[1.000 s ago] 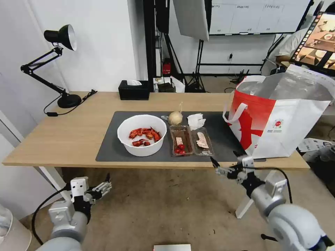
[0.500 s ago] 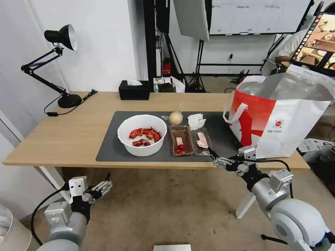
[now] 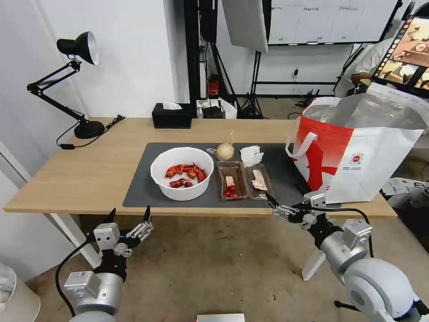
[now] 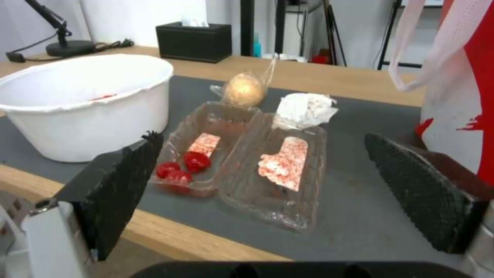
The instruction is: Pick up the trash from the table and place it into the takeout bag.
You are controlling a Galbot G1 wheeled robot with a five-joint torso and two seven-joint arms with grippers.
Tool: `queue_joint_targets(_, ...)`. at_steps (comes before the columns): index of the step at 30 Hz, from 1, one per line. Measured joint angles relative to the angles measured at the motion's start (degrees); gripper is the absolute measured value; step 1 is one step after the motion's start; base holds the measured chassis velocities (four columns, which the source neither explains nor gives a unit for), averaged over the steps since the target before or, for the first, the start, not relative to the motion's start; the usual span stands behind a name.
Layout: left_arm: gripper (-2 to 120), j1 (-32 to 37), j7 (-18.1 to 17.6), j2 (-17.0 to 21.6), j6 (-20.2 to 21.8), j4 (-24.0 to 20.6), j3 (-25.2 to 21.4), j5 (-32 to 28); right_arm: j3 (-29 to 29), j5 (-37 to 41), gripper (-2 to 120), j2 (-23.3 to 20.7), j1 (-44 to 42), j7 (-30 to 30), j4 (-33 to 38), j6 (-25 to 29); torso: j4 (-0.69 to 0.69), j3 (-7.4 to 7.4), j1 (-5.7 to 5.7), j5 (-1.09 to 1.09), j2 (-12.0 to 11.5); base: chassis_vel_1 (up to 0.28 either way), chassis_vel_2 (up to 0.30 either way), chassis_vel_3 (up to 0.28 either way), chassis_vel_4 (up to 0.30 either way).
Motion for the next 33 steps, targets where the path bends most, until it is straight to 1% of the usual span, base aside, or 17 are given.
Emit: queue_joint_targets(33,100,0.1,0.3,0.2,0.0,0.5,0.0,1.2,-0.9,-0.4,100,0.8,0.2,0.0,-0.5,0.1,0.00,0.00,-0.01,-0.01,0.0,0.000,0.000,0.000,0.000)
